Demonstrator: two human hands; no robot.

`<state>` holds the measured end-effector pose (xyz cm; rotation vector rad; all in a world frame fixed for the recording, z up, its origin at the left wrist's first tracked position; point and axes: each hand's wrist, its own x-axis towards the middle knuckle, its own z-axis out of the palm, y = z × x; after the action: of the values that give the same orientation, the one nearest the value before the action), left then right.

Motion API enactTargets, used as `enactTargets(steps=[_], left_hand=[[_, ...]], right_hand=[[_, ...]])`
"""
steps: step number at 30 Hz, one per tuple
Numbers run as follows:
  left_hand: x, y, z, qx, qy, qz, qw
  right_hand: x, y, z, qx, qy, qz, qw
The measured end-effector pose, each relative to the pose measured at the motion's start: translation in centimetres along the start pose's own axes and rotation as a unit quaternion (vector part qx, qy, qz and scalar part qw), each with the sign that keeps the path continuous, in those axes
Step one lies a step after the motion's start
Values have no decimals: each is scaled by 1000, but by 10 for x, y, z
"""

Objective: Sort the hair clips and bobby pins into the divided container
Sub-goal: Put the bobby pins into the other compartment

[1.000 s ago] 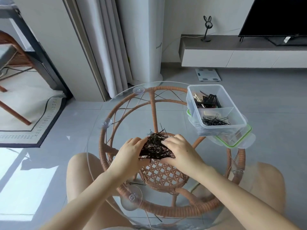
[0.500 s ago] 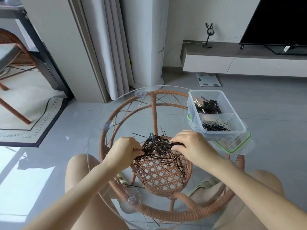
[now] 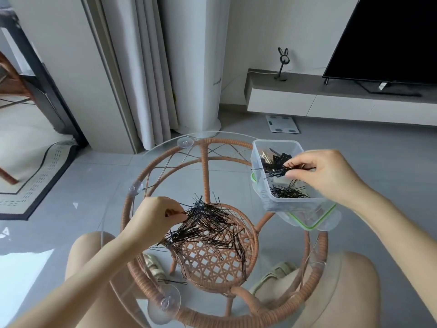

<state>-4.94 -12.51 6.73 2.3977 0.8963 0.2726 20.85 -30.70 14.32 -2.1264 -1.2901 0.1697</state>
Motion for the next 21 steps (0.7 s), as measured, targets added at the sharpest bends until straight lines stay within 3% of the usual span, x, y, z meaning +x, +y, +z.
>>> enactTargets(steps=[3, 7, 12, 15, 21], left_hand=[[3, 2, -2, -23, -3, -12, 1000], [7, 9, -3, -14, 6, -1, 1000], [11, 30, -6, -20, 5, 18, 1000], [15, 47, -7, -23, -6, 40, 999], [48, 110, 4, -52, -11, 121, 991]], right_hand=[[10, 28, -7, -62, -24, 19, 998], [18, 50, 14, -136, -143, 12, 980], [17, 56, 30, -88, -191, 53, 976], [14, 59, 21, -60, -176, 62, 981], [1, 69, -3, -63, -29, 29, 997]])
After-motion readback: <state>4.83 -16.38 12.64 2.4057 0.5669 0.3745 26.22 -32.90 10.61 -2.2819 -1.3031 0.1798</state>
